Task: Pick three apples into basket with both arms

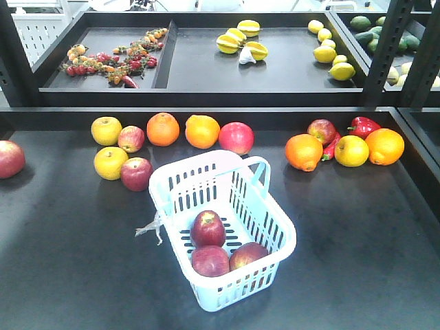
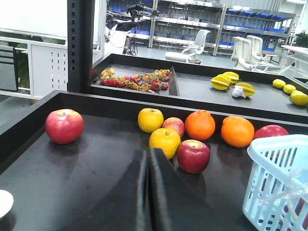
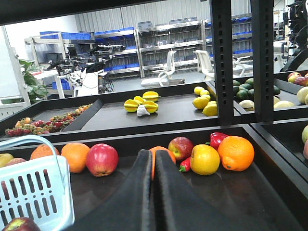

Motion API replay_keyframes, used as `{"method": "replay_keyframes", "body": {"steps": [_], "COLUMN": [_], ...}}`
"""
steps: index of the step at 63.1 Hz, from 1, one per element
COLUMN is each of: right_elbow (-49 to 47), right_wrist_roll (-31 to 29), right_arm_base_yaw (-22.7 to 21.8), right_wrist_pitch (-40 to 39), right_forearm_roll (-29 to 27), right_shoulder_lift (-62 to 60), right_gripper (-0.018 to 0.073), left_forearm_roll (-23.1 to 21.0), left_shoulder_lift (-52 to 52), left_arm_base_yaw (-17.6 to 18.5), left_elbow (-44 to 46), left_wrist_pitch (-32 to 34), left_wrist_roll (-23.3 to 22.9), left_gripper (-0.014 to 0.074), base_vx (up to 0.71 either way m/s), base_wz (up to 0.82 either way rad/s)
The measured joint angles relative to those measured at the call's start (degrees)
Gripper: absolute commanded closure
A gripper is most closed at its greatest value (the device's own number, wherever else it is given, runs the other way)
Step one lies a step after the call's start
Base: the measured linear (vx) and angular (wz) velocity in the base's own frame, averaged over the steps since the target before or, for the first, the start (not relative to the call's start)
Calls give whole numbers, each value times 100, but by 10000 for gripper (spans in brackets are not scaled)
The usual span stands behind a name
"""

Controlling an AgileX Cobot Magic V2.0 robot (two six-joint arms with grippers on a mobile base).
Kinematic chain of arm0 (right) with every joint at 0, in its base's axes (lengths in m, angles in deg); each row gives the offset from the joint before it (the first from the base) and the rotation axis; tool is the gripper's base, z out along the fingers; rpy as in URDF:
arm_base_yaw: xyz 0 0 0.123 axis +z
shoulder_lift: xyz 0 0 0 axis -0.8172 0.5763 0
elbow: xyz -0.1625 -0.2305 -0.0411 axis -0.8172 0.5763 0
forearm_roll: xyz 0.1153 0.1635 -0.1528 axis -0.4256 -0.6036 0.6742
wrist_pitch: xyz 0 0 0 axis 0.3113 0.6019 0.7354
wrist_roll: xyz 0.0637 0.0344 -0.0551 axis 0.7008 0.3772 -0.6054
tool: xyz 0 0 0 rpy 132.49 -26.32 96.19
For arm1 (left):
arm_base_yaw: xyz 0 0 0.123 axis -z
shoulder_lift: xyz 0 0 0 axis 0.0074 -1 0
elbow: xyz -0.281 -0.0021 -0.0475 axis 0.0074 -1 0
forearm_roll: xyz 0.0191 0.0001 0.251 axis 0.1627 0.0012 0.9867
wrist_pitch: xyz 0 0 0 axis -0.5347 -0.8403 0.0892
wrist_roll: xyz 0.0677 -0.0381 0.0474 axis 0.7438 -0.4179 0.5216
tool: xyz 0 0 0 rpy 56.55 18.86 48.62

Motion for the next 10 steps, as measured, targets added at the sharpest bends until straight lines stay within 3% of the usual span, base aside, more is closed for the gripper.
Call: {"method": "replay_keyframes", "body": {"steps": [10], "right_elbow": [0], "right_wrist_roll": [0], "right_arm_base_yaw": [0], "right_wrist_pitch": [0], "right_forearm_roll": [0], "right_shoulder_lift": [0], "right_gripper": [564], "left_forearm_roll": [0], "left_shoulder_lift": [0], "left_arm_base_yaw": [0], "left_elbow": [0], "left_wrist_pitch": [0], "left_wrist_roll": [0], "left_gripper": [603], "base_vx": [0], "base_wz": [0]}}
